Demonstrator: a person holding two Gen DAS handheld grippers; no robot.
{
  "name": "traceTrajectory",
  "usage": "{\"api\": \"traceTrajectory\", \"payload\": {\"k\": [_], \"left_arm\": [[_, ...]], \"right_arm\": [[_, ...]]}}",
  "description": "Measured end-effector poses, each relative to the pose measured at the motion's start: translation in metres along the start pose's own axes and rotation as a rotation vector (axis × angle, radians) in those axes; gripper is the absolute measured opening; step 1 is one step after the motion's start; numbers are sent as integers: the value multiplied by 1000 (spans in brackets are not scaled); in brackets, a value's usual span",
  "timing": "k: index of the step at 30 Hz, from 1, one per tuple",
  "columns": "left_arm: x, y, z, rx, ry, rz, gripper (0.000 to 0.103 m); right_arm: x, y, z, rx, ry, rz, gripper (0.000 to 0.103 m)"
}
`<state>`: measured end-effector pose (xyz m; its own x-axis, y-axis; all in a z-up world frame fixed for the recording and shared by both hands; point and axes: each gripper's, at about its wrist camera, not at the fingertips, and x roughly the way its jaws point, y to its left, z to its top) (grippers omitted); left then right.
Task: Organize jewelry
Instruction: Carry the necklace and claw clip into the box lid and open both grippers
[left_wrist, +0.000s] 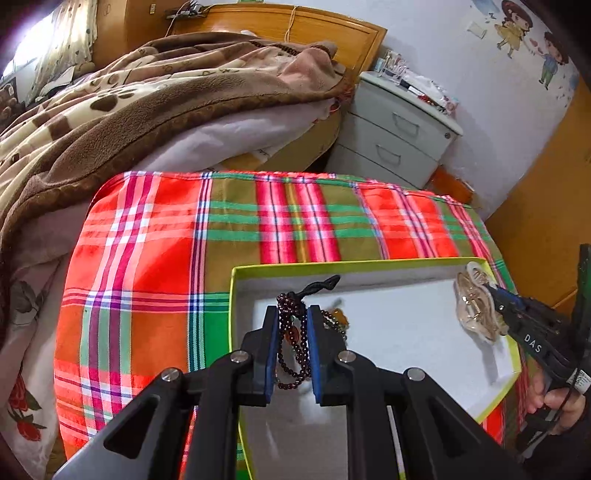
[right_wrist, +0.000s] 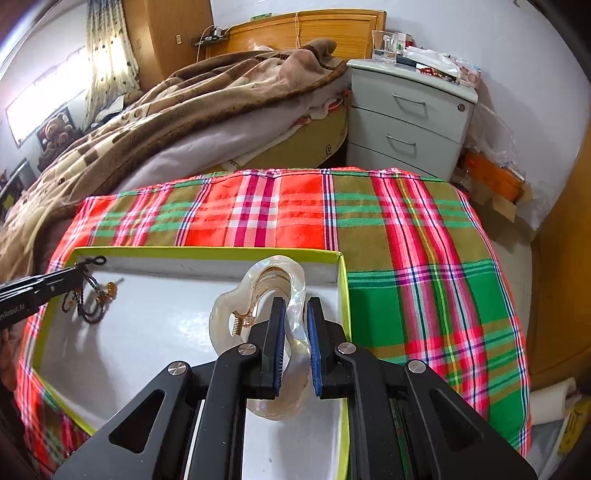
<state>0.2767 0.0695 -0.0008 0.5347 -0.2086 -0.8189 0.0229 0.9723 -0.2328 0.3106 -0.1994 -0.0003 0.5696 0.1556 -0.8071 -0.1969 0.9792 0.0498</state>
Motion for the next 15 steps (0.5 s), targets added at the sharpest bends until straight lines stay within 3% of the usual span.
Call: {"api": "traceTrajectory", "payload": {"k": [15], "left_arm": [[5,3,-1,-8,16,27,19]], "right_arm": [[3,1,2,-13,0,-26,13]]}}
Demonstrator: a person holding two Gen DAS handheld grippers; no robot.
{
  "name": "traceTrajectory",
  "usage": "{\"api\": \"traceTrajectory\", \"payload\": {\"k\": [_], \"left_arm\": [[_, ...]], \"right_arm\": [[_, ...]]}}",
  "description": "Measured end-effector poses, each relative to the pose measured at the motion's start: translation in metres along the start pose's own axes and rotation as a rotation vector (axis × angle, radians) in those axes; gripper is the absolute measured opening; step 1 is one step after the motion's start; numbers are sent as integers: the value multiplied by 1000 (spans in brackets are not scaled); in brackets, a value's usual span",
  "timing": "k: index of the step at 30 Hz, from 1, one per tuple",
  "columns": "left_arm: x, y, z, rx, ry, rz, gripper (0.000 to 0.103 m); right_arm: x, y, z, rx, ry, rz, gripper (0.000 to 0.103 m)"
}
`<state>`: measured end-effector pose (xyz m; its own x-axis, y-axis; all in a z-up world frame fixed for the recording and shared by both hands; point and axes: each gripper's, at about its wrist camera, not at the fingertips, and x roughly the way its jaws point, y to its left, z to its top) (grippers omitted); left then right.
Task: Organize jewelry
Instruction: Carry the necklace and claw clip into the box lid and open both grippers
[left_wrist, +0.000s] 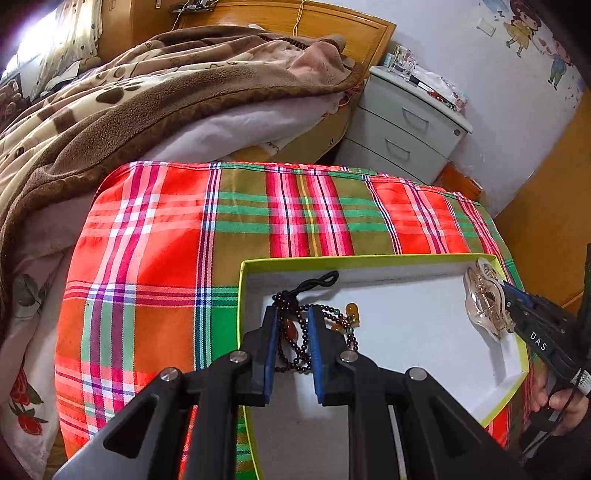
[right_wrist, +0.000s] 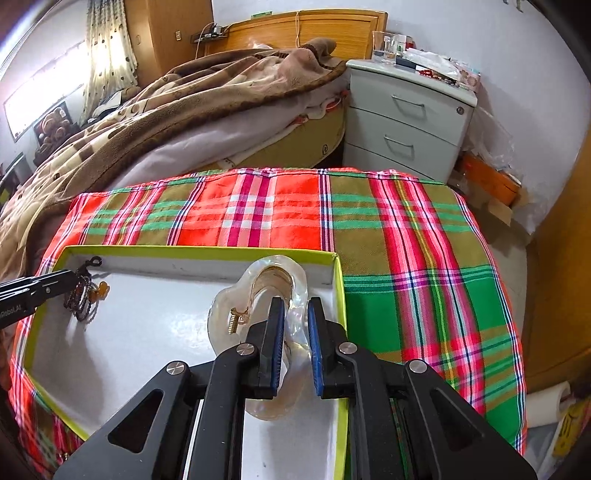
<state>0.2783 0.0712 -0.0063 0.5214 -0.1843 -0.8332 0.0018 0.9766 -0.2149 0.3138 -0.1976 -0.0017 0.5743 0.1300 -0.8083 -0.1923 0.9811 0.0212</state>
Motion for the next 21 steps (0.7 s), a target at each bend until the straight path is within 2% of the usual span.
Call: {"api": "traceTrajectory", "payload": {"k": [3,5,10,15,21], "left_arm": [[-1,-1,0,3,2,-6,22],[-3,-3,0,3,-5,-5,24],[-10,-4,0,1,-21,-12,34],[-26,-7,-4,9,-47,-31,36],[-59,-8,-18,7,-97,-75,38]], "right_arm": [[-3,1,0,-5,-13,-2,14],[-6,1,0,-6,-29,4,18],[-13,1,2,-3,-52,5,20],[-27,1,-1,7,-81,14,20],[-64,-1,-17,8,-145,56,21]]}}
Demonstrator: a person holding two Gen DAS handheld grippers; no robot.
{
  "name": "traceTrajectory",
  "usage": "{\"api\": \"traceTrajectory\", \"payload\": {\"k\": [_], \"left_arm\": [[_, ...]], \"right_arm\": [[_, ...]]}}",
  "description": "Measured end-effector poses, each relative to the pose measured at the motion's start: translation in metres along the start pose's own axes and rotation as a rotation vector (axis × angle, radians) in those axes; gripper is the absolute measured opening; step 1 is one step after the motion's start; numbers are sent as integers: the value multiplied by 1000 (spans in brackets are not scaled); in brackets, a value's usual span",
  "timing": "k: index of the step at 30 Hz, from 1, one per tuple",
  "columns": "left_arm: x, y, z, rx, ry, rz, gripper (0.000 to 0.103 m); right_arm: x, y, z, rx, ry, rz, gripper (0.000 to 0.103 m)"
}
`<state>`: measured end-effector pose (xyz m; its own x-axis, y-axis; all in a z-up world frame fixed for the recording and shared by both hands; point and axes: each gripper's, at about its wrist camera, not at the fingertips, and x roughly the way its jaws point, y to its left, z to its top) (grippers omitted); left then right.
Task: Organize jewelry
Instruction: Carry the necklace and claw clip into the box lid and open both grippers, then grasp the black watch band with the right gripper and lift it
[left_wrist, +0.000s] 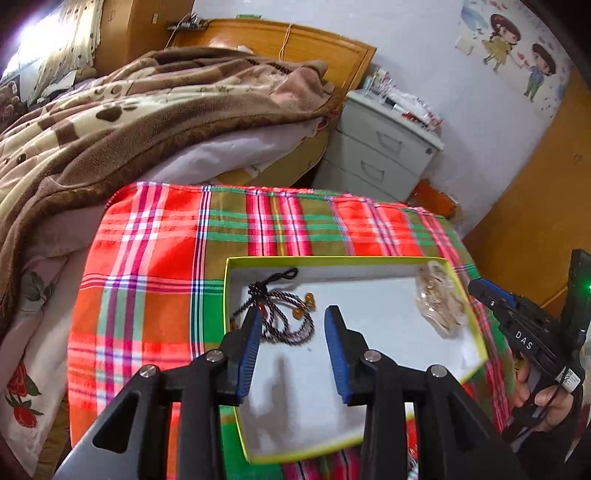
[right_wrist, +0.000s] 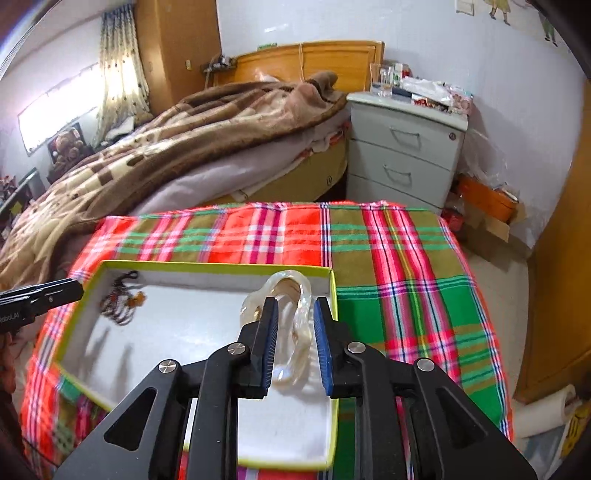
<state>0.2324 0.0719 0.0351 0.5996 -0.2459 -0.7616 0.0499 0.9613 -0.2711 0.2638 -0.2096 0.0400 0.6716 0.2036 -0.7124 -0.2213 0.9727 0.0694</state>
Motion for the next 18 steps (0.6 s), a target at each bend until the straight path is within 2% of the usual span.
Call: {"api": "traceTrajectory", "payload": {"k": [3,10,12,14,18], "left_arm": [[-17,-4,-10,9,-21,-17,38],[-46,-9,-46,22,-28,-49,39],[-51,-10,-56,22,-26,-47,39],[-57,-10,-67,24,-26,-53,39],[-62,-6,-85,-9,-17,-67,39]], "right_arm": [[-22,-2,-16,16,-20,37,21],[-53,2,-58,-4,-2,82,21],[-60,5,-70,-18,5,90,24],[-64,7,-81,-38,9,108,36],[-66,16,-96,-86,38,136,38]]}}
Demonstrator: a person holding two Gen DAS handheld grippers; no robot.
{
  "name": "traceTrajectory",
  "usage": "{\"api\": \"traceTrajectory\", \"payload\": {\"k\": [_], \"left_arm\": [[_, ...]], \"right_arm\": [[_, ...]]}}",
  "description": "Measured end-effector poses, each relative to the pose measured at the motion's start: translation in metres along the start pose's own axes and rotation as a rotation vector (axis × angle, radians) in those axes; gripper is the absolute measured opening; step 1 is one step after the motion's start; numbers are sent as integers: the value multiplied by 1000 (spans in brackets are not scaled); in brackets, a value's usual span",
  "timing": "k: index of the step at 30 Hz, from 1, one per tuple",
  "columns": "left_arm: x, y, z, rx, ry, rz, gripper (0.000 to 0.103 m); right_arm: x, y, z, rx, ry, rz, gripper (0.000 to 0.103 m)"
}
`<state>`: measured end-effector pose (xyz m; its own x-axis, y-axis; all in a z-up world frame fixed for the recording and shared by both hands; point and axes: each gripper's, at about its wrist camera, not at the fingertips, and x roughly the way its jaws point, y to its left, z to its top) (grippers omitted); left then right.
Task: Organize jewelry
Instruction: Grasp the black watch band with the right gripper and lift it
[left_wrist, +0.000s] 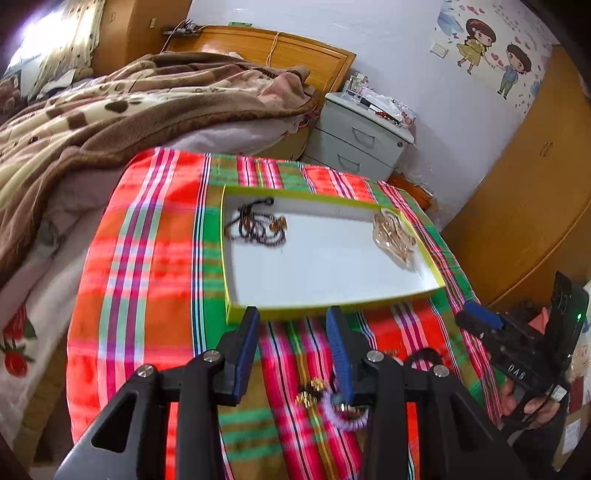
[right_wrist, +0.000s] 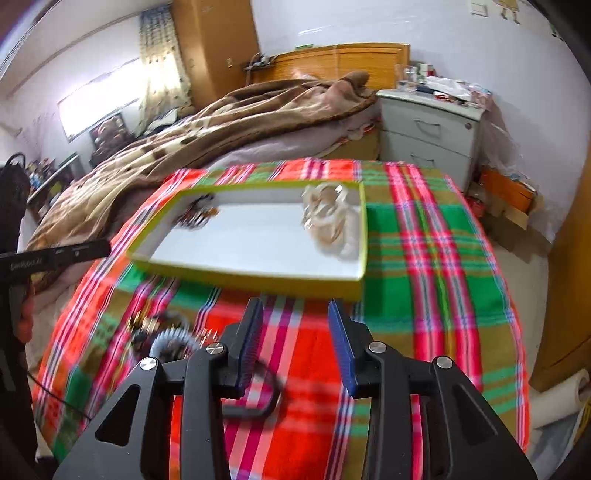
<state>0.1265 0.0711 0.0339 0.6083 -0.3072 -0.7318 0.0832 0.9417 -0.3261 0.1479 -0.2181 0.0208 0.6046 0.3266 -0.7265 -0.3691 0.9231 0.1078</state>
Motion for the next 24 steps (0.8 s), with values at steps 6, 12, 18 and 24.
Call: {"api": "traceTrajectory", "payload": {"k": [6,12,18,24], "left_arm": [[-7,2,-22,-16,9,-10,39],[-11,5,-42,-29,26,-10,39],[-12,12,-58,-58,47,-4,39],[-12,14,-65,-70,54,-5,39]], "right_arm": [[7,11,-17,-32,52,61,38],[24,13,-25,-63,97,46,38],[35,12,-27,-73,143,41,38],[35,15,-29,-79,148,25,22]]}}
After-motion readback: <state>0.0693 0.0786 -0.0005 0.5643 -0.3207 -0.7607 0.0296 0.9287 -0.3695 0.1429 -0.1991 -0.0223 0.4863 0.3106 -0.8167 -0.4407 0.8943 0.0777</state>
